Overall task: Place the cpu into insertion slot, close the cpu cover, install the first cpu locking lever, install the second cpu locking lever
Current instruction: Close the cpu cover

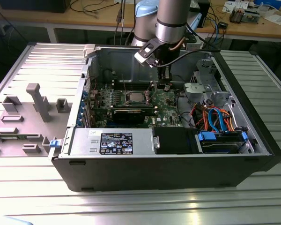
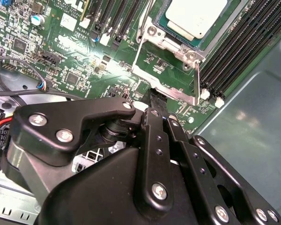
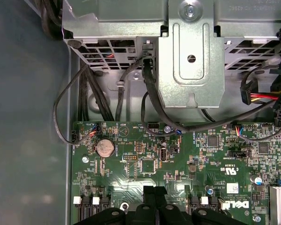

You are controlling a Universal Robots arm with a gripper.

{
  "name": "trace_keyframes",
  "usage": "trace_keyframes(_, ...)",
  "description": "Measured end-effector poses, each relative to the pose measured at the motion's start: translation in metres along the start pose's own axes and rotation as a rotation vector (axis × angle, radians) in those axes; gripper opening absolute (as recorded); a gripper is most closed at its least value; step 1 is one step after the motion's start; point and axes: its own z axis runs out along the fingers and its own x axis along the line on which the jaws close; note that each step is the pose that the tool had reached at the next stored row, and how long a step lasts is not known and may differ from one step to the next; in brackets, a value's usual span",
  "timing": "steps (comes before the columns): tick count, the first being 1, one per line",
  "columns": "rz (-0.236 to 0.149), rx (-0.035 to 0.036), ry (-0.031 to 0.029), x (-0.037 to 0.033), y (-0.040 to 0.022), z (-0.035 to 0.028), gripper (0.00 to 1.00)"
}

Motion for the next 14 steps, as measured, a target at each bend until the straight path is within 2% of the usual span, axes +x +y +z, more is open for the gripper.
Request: trace_keyframes(14,0.000,0.0000,0.0000,0.0000,-0.0024,-0.0001,0.11)
